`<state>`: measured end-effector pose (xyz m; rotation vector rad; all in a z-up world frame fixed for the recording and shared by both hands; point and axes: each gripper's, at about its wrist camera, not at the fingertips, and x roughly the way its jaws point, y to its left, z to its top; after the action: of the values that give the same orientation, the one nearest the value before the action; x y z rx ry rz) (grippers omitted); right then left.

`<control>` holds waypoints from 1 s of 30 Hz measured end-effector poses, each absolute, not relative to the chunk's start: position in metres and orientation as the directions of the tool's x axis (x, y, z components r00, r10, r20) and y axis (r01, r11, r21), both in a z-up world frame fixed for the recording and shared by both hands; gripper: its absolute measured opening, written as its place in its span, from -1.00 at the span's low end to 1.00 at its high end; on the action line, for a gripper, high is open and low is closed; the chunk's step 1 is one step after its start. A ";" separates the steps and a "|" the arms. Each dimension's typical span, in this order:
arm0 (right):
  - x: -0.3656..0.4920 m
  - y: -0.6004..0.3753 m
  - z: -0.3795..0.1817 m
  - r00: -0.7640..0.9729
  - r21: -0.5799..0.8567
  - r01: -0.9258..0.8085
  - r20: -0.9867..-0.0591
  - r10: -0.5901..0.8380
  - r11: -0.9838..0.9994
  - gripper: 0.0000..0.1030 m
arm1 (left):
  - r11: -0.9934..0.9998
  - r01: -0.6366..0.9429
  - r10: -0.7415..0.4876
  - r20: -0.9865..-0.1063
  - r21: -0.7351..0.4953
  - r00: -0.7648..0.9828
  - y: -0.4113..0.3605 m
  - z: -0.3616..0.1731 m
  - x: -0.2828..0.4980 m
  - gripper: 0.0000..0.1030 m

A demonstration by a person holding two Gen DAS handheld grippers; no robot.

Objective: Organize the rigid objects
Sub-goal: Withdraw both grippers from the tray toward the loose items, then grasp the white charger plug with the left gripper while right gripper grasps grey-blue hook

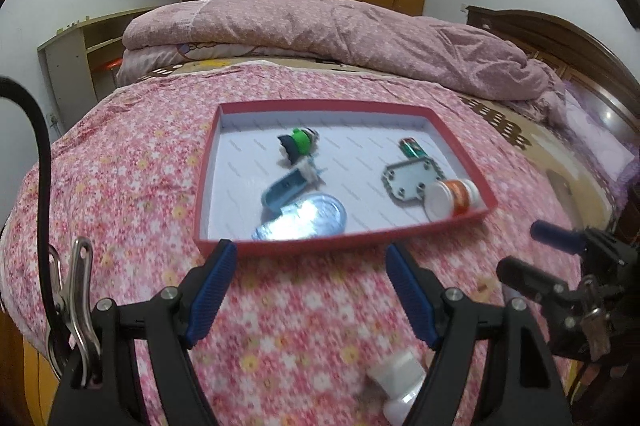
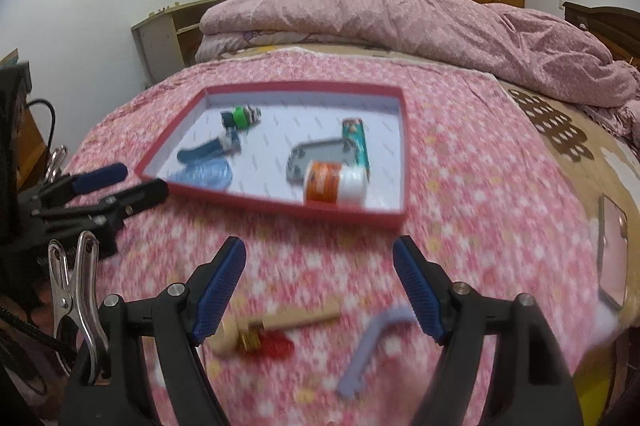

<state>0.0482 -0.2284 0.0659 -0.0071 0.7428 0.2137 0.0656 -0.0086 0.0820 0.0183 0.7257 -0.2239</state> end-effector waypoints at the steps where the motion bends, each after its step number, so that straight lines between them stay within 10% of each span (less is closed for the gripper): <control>1: 0.043 -0.231 0.064 0.714 0.069 -0.192 -0.675 0.188 0.979 0.51 | 0.974 0.217 -0.204 -0.662 -0.064 0.722 -0.010 0.082 0.062 0.56; 30: 0.004 -0.255 0.005 0.698 0.137 -0.127 -0.692 0.187 0.982 0.19 | 0.955 0.296 -0.184 -0.752 0.016 0.633 -0.034 0.017 0.029 0.55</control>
<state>0.0037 -0.2547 0.0053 0.0807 0.7794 0.1752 0.0290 -0.0338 0.0167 0.1425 0.8417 -0.2756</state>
